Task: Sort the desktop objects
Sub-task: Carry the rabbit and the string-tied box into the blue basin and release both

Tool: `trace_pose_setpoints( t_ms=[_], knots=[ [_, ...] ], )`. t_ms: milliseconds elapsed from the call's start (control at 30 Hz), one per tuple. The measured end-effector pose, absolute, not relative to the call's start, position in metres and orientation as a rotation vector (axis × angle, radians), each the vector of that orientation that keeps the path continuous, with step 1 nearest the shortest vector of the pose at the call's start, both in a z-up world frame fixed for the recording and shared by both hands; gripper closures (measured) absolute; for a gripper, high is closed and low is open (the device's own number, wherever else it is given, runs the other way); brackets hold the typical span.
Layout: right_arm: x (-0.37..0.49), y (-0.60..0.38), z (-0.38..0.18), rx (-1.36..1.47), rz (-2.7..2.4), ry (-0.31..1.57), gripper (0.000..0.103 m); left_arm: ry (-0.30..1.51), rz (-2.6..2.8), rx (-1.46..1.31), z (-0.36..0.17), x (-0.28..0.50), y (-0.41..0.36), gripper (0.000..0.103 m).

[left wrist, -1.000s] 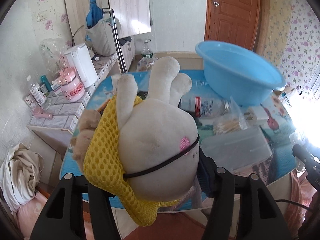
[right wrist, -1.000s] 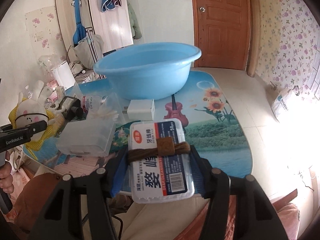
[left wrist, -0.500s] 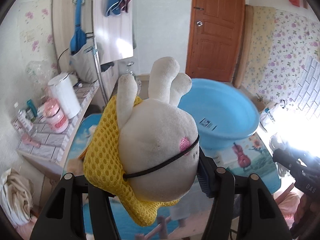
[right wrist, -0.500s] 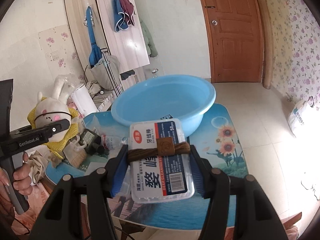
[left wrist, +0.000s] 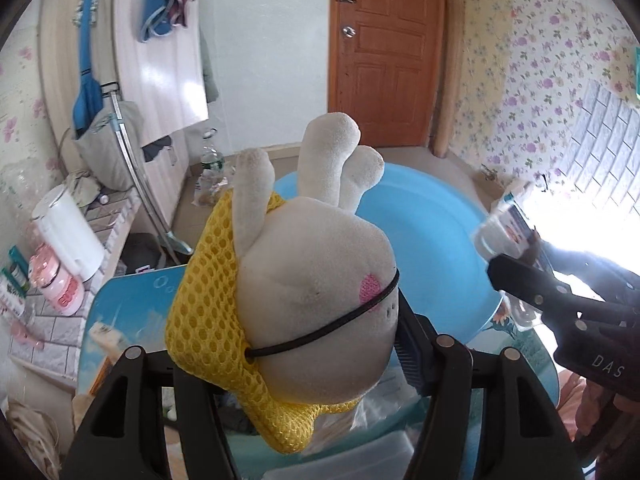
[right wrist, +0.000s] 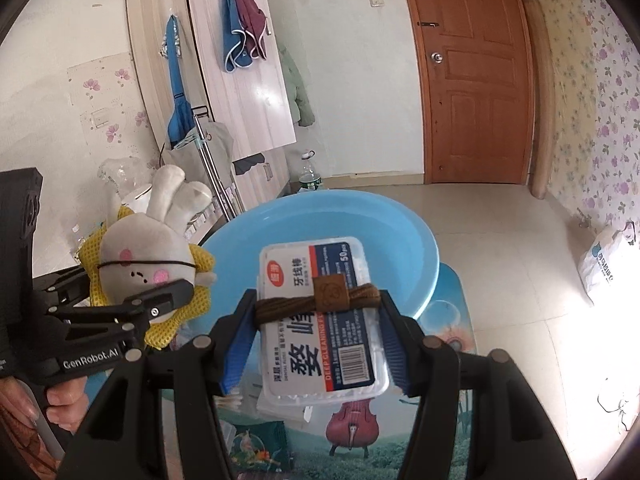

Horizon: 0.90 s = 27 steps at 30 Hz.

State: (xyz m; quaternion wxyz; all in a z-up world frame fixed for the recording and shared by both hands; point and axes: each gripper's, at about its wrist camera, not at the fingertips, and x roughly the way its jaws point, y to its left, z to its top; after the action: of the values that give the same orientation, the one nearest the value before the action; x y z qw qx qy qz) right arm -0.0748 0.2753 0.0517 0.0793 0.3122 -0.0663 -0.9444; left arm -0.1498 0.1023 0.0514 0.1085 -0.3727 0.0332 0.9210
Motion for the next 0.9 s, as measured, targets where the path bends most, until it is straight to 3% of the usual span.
trace_pose_setpoints(
  t_ms=[267,633,733,767,867,900],
  knots=[
    [-0.093,0.275,0.037,0.983,-2.848,-0.228,0.047,0.105,2.682,-1.079,0.047,-0.164,0.106,0.022],
    [-0.105,0.255,0.041,0.972,-2.851,-0.204,0.047,0.027,2.759,-1.089,0.056,-0.137,0.058,0.021],
    [-0.11,0.248,0.04,0.979,-2.838,-0.223,0.045,-0.003,2.799,-1.103,0.059,-0.126,0.041,0.013],
    [-0.11,0.245,0.041,0.98,-2.852,-0.218,0.042,-0.022,2.807,-1.109,0.059,-0.123,0.034,0.012],
    [-0.105,0.239,0.046,0.951,-2.899,-0.184,0.017,-0.036,2.837,-1.129,0.057,-0.116,0.017,0.011],
    [-0.103,0.238,0.047,0.953,-2.902,-0.174,0.017,-0.035,2.85,-1.14,0.055,-0.114,0.011,0.011]
  ],
)
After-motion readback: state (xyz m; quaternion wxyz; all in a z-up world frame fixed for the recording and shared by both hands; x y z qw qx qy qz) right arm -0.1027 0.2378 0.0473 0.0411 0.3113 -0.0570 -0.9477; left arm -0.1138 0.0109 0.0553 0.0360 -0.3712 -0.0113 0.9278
